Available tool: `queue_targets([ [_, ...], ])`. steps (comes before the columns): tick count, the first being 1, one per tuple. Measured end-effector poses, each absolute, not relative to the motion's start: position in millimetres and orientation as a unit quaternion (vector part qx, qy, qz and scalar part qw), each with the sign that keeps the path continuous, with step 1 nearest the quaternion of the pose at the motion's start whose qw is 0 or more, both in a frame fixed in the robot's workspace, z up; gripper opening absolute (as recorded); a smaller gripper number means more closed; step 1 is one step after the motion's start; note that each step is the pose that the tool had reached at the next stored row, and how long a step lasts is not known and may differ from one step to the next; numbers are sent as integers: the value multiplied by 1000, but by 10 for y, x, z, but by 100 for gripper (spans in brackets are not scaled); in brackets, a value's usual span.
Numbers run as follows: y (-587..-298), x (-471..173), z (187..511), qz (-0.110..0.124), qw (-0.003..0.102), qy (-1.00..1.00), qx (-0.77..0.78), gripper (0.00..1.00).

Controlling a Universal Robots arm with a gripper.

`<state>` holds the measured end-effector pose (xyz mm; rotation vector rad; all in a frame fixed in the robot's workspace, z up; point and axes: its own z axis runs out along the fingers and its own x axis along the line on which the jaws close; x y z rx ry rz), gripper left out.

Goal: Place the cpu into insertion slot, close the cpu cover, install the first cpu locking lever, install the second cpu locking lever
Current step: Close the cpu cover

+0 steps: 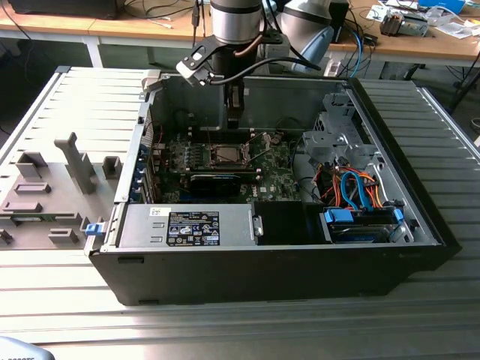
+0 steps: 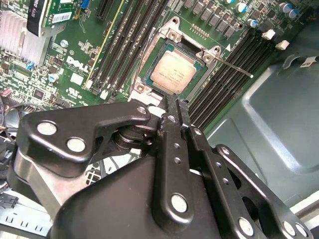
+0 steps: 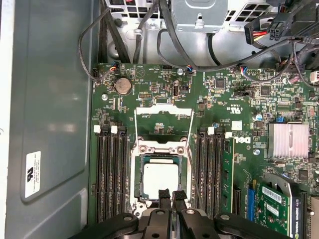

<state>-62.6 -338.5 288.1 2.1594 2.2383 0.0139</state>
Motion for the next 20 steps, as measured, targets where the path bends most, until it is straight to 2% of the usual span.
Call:
queue_targets([
  [20,-3385,-140,2881,4,16,720,694,16],
])
